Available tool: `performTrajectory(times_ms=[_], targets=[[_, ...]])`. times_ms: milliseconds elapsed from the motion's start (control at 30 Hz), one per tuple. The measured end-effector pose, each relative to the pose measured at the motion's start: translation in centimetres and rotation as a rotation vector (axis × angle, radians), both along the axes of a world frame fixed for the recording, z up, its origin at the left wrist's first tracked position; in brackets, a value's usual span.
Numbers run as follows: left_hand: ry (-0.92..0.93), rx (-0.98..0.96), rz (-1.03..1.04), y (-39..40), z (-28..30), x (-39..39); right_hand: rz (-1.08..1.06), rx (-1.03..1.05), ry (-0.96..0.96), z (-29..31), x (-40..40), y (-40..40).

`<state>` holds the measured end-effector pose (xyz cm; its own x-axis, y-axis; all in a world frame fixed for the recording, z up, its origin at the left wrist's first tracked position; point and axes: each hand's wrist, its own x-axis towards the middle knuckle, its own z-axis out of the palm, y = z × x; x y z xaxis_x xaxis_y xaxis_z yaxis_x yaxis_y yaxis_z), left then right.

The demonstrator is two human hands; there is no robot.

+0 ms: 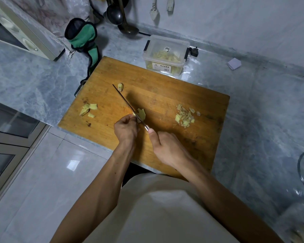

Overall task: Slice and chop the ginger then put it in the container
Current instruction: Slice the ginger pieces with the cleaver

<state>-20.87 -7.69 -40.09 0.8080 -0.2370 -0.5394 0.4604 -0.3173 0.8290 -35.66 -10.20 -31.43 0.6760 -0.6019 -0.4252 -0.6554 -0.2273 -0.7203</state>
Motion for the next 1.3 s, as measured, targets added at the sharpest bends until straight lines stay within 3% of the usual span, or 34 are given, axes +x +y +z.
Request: performTrajectory(times_ms=[1300], targets=[[-0.087,0.093,-0.039,-0.3,0.4,-0.1,-0.042,0.056,-0.020,-1.2,0.7,0.5]])
